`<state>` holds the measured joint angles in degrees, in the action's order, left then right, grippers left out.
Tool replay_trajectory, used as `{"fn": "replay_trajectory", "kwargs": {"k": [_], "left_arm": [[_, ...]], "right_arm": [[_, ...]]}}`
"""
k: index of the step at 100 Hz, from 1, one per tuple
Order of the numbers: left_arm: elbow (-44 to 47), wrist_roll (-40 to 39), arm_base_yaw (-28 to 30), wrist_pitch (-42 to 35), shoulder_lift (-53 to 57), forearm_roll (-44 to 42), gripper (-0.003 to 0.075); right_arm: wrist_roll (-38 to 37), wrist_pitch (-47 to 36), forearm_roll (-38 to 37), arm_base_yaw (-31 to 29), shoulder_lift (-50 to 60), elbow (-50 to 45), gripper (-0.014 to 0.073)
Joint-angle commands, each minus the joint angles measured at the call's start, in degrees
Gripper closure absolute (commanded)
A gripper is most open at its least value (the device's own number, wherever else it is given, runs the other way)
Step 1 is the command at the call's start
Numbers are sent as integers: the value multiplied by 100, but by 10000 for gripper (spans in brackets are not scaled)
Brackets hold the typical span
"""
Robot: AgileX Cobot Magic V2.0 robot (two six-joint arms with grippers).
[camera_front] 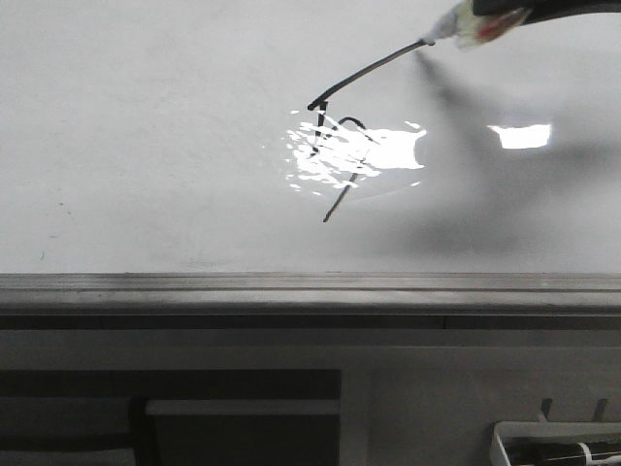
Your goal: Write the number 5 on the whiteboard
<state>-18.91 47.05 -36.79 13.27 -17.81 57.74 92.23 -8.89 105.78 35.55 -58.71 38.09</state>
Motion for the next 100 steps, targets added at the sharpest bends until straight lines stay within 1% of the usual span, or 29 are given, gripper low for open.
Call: {"fn": "replay_trajectory", "kwargs": {"k": [1,5,10,16,17,22,27,30,37,50,61,70,80,100], "left_arm": [[-161,-50,12,-183,-43,182,739],[-161,-50,12,-183,-43,182,729],[-161,-40,12,-150,-43,159,680],[-175,-40,12,-38,-57,61,556],[-173,-40,12,8,-70,39,540],[-212,-40,12,214,-159,-111,409],[-295,-40,12,462,-316,-292,317],[-373,-40,12,613,-431,-436,288],[-592,2,12,992,-791,-828,281],[-1113,40,12,1602,-1567,-1448,281],[-1602,535,-1,2071,-2197,-1495,281],[-1966,800,-92,2412,-2661,-1495,281],[-2269,934,-325,2624,-3096,-1495,281],[-2598,946,-955,2452,-3866,-1470,282]], "right_arm": [[127,1476,-242,-21,225,162,635],[127,2083,-544,-21,224,162,635],[115,2741,-952,-21,224,162,635],[-21,3318,-1440,-21,180,162,635],[-107,3410,-1495,-21,167,162,635],[-535,3568,-1909,-21,142,162,635],[-935,3662,-2410,-21,97,162,635],[-1047,3698,-2726,-21,71,162,635],[-1169,3838,-3163,-21,40,162,635],[-1183,4116,-3692,-21,41,174,635],[-1183,4385,-4102,-21,41,184,635],[-1183,4479,-4270,-21,41,182,635],[-1183,4599,-4520,-21,41,302,635],[-1183,4719,-4697,-21,41,775,635]]}}
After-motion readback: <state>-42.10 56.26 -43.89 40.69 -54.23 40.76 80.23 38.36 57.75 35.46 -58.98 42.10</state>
